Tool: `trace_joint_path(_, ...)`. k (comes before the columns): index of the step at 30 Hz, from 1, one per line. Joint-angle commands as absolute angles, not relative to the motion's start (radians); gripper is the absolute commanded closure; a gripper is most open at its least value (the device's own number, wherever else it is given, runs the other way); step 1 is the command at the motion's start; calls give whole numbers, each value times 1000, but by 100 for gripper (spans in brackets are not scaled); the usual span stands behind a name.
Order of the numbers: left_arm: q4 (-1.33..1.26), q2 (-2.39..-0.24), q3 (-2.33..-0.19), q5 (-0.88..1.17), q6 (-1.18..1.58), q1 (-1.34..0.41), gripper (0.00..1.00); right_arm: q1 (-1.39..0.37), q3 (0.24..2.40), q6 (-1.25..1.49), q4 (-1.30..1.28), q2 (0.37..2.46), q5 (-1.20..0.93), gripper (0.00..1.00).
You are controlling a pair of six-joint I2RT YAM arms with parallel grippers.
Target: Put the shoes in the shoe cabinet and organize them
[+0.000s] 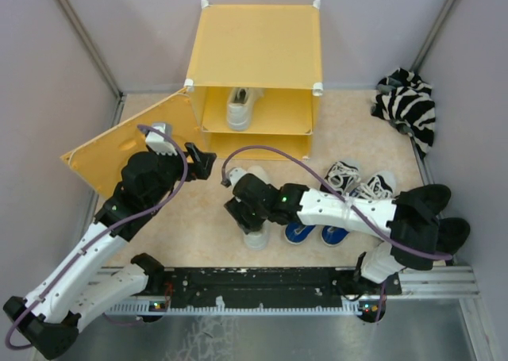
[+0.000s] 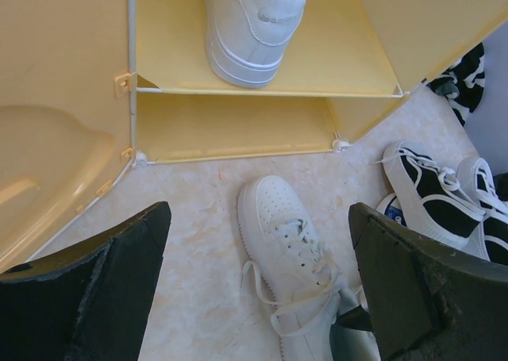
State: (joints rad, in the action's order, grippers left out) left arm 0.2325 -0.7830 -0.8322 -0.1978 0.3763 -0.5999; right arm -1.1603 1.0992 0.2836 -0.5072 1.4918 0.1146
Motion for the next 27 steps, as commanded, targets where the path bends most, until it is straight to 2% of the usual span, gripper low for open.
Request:
trace_joint_path(1,224,-772,-824,-211,359,-603,1,-1177,1113,395,-468,1416,264,38)
trace_joint_path(5,228,-788,-838,-206,356,-603,1,-1194,1107,647,-540,1375,384,37)
trace_joint_path(9,239,-803,-845,-184,352,-603,1,-1287,1122,828,-642,1384,540,35)
trace_joint_path(12,238,-806,-838,-172,351,-604,1,-1353,1149,910,-711,1419,592,25)
trace_joint_path(18,252,-784,-844,-166,344,-603,1,-1510,1188,1171,-849,1505,747,16)
trace_joint_path(27,282,-699,-826,-176,350,-603,1,-1515,1159,1220,-838,1562,811,16)
